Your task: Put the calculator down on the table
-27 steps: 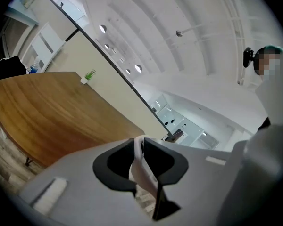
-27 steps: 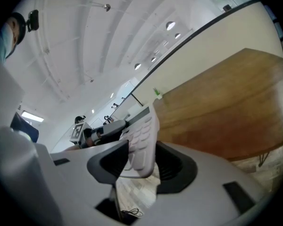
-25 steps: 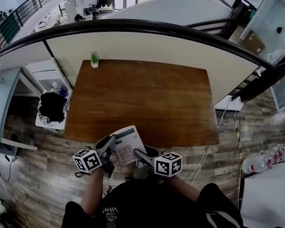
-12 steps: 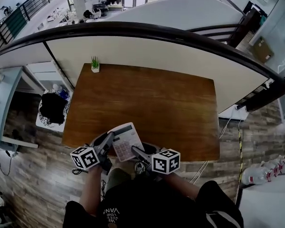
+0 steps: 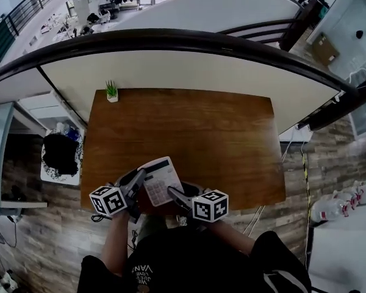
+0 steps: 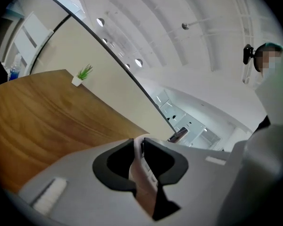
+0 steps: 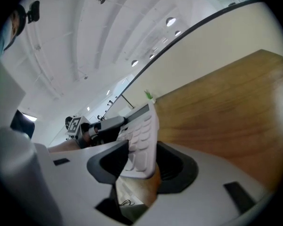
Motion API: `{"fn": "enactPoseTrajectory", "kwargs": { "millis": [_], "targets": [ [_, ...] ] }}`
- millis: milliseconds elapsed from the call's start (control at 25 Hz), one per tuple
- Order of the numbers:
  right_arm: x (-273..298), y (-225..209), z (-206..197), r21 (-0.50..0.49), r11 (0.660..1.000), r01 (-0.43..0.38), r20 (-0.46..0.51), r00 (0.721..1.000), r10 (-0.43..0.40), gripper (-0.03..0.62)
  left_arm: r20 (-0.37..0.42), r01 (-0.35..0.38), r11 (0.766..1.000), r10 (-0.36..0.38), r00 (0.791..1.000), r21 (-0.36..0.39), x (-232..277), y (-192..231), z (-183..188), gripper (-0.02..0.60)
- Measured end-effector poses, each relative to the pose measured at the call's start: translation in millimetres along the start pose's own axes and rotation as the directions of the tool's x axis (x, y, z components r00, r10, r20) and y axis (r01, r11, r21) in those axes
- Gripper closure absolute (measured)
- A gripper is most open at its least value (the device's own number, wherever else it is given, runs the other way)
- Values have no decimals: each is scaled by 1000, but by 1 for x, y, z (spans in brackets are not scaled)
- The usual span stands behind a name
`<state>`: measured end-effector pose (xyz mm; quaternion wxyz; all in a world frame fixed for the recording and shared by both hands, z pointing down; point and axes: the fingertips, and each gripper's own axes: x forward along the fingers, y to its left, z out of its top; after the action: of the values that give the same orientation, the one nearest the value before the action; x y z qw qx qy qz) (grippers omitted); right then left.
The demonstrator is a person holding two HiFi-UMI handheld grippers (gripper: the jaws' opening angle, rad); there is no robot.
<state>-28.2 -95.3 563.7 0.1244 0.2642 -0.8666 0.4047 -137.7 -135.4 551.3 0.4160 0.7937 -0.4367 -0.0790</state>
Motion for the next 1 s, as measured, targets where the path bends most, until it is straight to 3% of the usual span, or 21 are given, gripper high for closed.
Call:
{"fn": "enactPoseTrajectory", "kwargs": {
  "millis": [320,720,1000],
  "targets": [
    [56,-9,30,48,996,80,61,995,-83,418,-112,68,997,-62,992,45,27,43,48,514],
    [118,-30,69,75,987,141,110,983,-148,418,-169,102,991,-86,982,90,64,94,99,512],
    [140,-55,84,90,976,196,134,969,-207,418,-228,149,980,-116,967,134,98,114,113,514]
  ]
}}
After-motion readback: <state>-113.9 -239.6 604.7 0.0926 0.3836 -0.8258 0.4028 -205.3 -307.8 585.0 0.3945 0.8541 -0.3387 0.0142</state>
